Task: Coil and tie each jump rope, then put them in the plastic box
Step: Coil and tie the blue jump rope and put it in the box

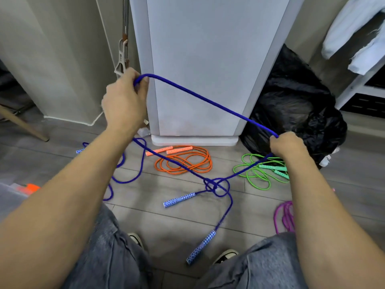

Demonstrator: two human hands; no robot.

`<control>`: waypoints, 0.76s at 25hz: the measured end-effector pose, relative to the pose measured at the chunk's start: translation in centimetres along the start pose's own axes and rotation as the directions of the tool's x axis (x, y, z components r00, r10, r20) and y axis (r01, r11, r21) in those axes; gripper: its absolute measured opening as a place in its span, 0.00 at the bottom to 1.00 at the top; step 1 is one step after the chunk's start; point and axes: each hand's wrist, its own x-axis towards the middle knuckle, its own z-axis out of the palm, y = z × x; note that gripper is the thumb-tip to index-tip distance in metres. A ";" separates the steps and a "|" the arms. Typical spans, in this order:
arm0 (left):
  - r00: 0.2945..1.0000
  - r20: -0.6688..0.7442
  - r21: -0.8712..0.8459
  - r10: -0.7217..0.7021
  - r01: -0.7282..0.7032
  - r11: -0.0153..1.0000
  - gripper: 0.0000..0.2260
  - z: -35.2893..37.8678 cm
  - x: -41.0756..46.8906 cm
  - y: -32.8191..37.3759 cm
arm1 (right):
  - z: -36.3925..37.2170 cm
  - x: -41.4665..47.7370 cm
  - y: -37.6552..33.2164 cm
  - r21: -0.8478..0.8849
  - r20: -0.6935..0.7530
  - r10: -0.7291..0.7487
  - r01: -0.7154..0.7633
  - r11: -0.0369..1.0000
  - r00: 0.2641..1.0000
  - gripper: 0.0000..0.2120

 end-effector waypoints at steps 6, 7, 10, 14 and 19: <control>0.962 0.178 0.270 -0.207 0.154 0.950 0.16 2.4 -0.3 -3.5 | -1.2 -1.9 0.2 0.498 0.339 0.025 -0.202 0.843 0.940 0.30; 0.943 0.224 0.305 -0.244 0.170 0.937 0.16 2.9 -0.3 -3.9 | -1.9 -2.4 -0.8 0.625 0.359 -0.062 -0.191 0.757 0.931 0.32; 0.858 0.386 0.411 -0.339 0.169 0.896 0.14 4.2 -0.5 -5.0 | -5.3 -5.0 -3.9 0.941 0.300 -0.441 -0.187 0.282 0.846 0.24; 0.792 0.562 0.418 -0.240 -0.021 0.908 0.17 3.9 -1.4 -2.9 | -7.7 -8.6 -6.8 0.971 0.167 -0.664 -0.239 -0.019 0.729 0.10; 0.161 0.968 -0.184 0.195 -0.077 0.980 0.20 4.0 -9.3 4.6 | -6.9 -10.4 -9.9 0.882 0.141 -0.662 -0.397 -0.253 0.736 0.09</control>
